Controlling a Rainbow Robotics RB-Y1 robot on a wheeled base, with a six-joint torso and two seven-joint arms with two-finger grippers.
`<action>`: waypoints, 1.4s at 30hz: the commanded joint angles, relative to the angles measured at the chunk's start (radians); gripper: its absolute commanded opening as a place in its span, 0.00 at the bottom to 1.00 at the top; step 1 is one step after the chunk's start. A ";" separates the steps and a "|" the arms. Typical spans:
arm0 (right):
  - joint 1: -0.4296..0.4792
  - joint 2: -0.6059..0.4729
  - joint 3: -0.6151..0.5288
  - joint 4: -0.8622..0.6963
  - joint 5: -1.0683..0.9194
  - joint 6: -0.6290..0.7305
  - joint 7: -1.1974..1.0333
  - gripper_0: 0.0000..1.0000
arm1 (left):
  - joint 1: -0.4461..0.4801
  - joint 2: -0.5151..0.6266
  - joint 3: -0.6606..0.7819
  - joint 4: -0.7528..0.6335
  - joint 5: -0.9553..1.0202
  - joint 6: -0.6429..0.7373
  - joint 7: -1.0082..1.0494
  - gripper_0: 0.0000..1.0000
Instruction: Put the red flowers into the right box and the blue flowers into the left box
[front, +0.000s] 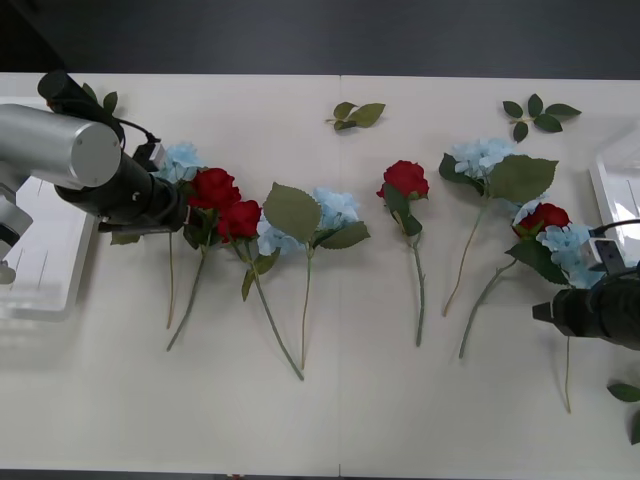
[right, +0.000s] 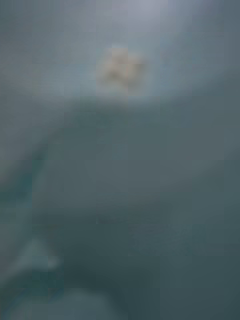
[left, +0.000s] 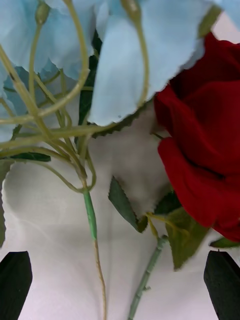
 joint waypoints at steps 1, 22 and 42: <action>-0.029 0.045 -0.019 0.030 0.024 -0.002 0.032 1.00 | -0.042 0.016 -0.038 0.040 -0.010 -0.061 0.009 1.00; -0.093 0.090 0.043 0.142 0.061 -0.026 0.038 0.60 | -0.040 0.023 -0.105 0.072 -0.107 -0.074 -0.015 1.00; -0.135 0.090 0.071 0.179 0.057 -0.045 0.041 0.00 | -0.022 0.023 -0.148 0.074 -0.176 -0.108 -0.018 0.78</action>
